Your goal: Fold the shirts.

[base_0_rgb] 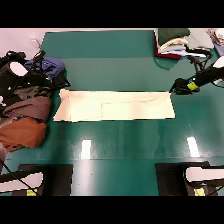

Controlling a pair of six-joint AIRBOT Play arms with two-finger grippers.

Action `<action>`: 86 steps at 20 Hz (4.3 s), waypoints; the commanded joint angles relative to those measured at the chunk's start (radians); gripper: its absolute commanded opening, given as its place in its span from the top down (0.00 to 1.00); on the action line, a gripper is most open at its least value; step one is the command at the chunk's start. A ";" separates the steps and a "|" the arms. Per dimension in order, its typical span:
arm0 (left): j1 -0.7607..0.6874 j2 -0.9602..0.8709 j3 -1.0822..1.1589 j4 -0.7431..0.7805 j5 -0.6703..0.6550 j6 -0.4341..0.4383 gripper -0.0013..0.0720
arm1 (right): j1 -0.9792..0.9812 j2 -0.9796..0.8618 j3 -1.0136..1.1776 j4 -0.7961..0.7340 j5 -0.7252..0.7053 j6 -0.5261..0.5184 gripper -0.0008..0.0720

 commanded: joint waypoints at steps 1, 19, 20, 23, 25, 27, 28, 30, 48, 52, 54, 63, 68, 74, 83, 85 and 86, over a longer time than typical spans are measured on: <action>0.000 -0.012 0.020 -0.009 -0.036 0.001 0.72 | -0.113 -0.020 -0.054 0.058 0.051 -0.053 0.28; -0.481 -0.342 0.193 -0.193 0.224 -0.001 0.95 | -0.007 0.053 -0.005 0.345 -0.011 -0.164 0.97; -0.498 -0.378 0.215 -0.204 0.224 -0.001 0.95 | 0.016 0.087 0.036 0.345 -0.011 -0.142 0.97; -0.539 -0.476 0.279 -0.230 0.214 0.000 0.95 | 0.103 0.152 0.147 0.344 0.010 -0.113 0.97; -0.553 -0.518 0.311 -0.232 0.208 -0.005 0.95 | 0.171 0.174 0.203 0.344 0.006 -0.076 0.97; -0.555 -0.538 0.328 -0.237 0.209 -0.014 0.95 | 0.245 0.172 0.254 0.344 0.013 -0.056 0.97; -0.554 -0.539 0.330 -0.233 0.211 -0.028 0.95 | 0.278 0.172 0.269 0.344 0.010 -0.049 0.97; -0.554 -0.540 0.330 -0.227 0.220 -0.030 0.95 | 0.344 0.172 0.287 0.344 -0.014 -0.042 0.97; 0.001 -0.024 0.531 0.060 -0.124 -0.026 0.95 | 0.953 -0.322 0.577 0.559 -0.349 -0.182 0.39; -0.018 -0.023 0.529 0.065 -0.148 -0.014 0.95 | 0.783 -0.299 0.510 0.277 -0.123 -0.070 0.39; -0.045 -0.023 0.529 0.065 -0.135 -0.001 0.95 | 0.659 -0.251 0.365 0.253 -0.119 -0.050 0.39; -0.187 -0.073 0.529 0.063 -0.115 0.026 0.95 | 0.399 -0.248 -0.119 0.586 -0.279 -0.106 0.17; -0.244 -0.099 0.529 0.061 -0.109 0.026 0.95 | 0.580 -0.413 0.064 0.698 -0.320 -0.112 0.21; -0.264 -0.099 0.529 0.051 -0.123 0.024 0.95 | 0.675 -0.531 0.286 0.726 -0.354 -0.112 0.97; -0.264 -0.099 0.529 0.051 -0.163 0.026 0.95 | 0.244 -0.123 0.088 0.276 -0.338 -0.031 0.97; -0.264 -0.099 0.529 0.051 -0.163 0.026 0.95 | 0.079 -0.009 0.011 0.208 -0.345 -0.029 0.97; -0.264 -0.099 0.529 0.051 -0.163 0.025 0.95 | -0.014 0.048 -0.030 0.189 -0.356 -0.019 0.97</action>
